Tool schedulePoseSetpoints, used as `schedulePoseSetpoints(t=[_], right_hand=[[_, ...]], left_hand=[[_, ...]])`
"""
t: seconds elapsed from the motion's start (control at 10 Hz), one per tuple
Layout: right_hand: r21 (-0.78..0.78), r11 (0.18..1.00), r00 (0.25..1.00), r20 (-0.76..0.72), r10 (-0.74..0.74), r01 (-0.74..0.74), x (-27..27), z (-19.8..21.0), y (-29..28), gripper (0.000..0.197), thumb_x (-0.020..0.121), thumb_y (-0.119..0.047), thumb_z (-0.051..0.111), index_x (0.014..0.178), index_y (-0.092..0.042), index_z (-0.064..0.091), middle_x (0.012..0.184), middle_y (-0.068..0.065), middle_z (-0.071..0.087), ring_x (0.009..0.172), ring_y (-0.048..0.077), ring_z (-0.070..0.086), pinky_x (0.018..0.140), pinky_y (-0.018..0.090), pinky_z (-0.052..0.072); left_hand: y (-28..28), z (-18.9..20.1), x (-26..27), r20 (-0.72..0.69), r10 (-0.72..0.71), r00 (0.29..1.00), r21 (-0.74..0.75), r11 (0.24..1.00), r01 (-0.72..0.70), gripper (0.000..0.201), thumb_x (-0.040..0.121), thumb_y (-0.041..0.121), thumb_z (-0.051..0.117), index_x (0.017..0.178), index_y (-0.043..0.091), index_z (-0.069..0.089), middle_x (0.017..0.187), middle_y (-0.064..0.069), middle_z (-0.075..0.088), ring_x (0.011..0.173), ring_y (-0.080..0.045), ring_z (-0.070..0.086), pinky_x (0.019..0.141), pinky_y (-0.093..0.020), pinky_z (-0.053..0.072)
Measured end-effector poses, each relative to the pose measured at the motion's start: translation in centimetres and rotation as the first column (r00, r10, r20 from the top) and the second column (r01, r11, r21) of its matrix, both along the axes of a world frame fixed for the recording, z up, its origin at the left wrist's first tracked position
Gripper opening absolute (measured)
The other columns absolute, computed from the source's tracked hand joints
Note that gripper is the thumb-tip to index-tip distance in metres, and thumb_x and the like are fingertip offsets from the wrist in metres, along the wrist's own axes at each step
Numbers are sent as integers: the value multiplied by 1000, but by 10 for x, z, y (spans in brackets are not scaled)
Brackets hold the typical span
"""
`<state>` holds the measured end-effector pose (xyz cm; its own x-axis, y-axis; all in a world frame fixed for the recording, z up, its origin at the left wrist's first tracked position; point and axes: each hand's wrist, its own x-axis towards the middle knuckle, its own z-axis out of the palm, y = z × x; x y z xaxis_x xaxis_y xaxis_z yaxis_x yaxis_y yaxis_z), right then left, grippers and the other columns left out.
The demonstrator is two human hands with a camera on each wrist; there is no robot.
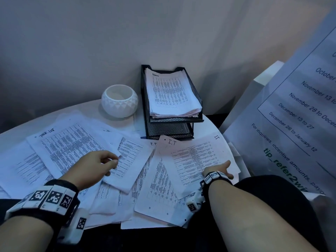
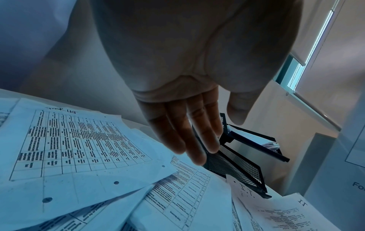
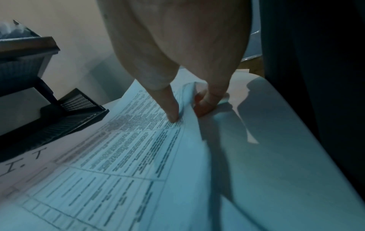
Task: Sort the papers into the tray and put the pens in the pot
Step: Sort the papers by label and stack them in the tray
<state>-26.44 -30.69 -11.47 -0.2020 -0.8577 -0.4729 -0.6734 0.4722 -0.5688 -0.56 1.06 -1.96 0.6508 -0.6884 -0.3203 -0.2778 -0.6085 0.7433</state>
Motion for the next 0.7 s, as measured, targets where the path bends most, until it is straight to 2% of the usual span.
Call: schedulePoseSetpoints(t=[0.1,0.2,0.3,0.4,0.5,0.6,0.7], right_hand=[[-77,951,927,258,-271,299,4,0,5,87,100,-17,56,164,-26,-2,167,26,11,152,49,16,123,57,14],[44,897,751,530,-393,439,10,18,8,72,103,-28,55,160,-33,11,158,6,29,139,31,40,112,37,36],[44,890,763,497,-413,453,19,62,10,51,103,-22,55,151,-24,39,142,7,50,115,26,59,92,27,49],[-195,893,804,541,-246,404,33,88,9,33,96,-12,59,128,-7,65,123,9,68,110,31,66,92,33,52],[-357,870,772,635,-42,341,51,116,28,8,82,-13,60,83,-12,68,81,-3,68,76,23,63,75,35,56],[-417,883,672,719,176,215,71,133,67,11,82,0,55,74,-7,53,71,4,49,69,17,45,63,32,40],[-471,882,484,769,417,-12,92,150,116,13,86,6,56,82,-6,60,77,8,55,69,17,52,61,32,47]], left_hand=[[1,2,-1,1,-6,1000,6,1000,6,6,97,33,68,97,35,73,83,19,77,72,-8,76,84,-39,58],[0,6,-2,7,-9,1000,9,1000,9,6,97,32,67,97,36,73,83,18,78,72,-7,75,84,-37,58],[-3,10,-2,-10,-9,1000,-19,1000,9,6,97,33,68,100,34,74,84,17,78,73,-8,75,83,-37,58],[-7,13,-5,-11,-18,1000,-42,999,18,7,97,32,68,101,32,74,85,16,78,72,-7,75,83,-38,59],[-7,20,-9,-6,-14,1000,-81,997,13,7,97,30,69,101,29,75,85,14,78,72,-9,75,84,-38,59],[-3,24,-10,-18,20,1000,-137,990,-22,7,97,29,69,101,28,75,87,12,78,74,-10,75,86,-40,59],[3,25,-10,10,78,997,-202,977,-75,18,98,36,66,115,31,71,107,14,75,92,-14,74,93,-44,57]])
